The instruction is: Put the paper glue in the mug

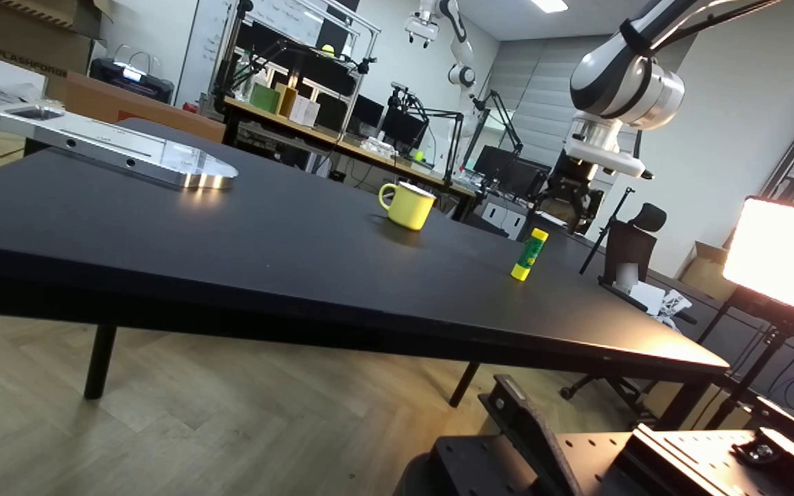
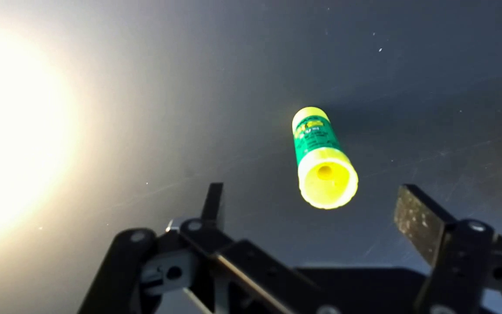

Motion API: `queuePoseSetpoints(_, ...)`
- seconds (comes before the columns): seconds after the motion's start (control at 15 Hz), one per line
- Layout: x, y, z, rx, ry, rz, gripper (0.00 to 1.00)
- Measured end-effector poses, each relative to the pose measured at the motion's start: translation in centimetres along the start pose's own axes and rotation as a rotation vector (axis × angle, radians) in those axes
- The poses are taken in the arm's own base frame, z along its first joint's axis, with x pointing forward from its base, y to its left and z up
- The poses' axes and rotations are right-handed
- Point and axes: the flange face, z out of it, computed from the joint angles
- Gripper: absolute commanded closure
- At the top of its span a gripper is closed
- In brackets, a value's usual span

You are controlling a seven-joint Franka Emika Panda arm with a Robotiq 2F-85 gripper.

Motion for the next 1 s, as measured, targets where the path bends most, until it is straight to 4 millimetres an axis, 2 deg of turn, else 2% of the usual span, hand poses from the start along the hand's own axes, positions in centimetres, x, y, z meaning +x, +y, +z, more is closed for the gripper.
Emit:
queuePoseSetpoints(0.33, -0.5, -0.2, 2.0, -0.013, -0.027, 0.003, 0.02)
queuePoseSetpoints(0.4, -0.6, -0.3, 2.2, -0.012, -0.019, 0.0, 0.26)
queuePoseSetpoints(0.53, -0.7, -0.7, 2.6, -0.006, 0.005, -0.008, 0.29)
queuePoseSetpoints(1.0, -1.7, -1.6, 3.3, -0.008, -0.001, -0.023, 0.79)
